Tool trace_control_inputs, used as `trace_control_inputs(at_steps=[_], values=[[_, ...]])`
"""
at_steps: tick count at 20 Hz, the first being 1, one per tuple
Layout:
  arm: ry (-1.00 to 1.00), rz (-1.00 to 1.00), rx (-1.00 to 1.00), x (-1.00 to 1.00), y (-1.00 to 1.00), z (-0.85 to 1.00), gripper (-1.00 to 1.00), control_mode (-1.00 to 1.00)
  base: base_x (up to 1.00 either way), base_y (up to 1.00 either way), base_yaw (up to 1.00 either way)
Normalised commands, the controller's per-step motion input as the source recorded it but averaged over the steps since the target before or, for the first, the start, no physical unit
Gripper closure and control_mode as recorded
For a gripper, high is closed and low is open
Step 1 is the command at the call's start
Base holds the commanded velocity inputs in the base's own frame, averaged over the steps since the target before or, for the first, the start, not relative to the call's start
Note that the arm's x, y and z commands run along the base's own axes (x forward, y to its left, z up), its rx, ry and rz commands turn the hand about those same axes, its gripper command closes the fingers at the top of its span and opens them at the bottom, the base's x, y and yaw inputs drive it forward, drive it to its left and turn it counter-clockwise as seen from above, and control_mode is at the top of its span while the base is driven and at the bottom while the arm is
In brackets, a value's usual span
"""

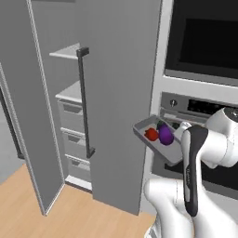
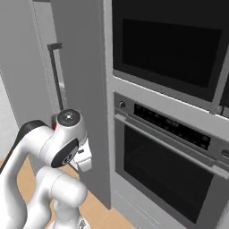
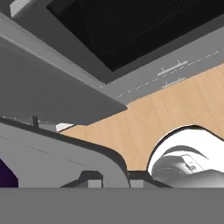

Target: Take the meat container that has the chicken drumstick and place it on the second highest rack of the freezer. Then take the vegetable container that has the eggplant and bell pepper and place it on the highest rack of the freezer.

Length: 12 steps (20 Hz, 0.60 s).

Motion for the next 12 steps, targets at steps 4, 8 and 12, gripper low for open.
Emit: trace_control_inputs(at_steps=[4,8,12], values=[[0.0,0.0,0.0,0.0,0.0,0.0,1.0,1.0,1.0,1.0,0.05],[0.0,0.0,0.0,0.0,0.0,0.0,1.0,1.0,0.84,1.0,0.01],[0.0,0.0,0.0,0.0,0.0,0.0,1.0,1.0,0.62,1.0,-0.05]])
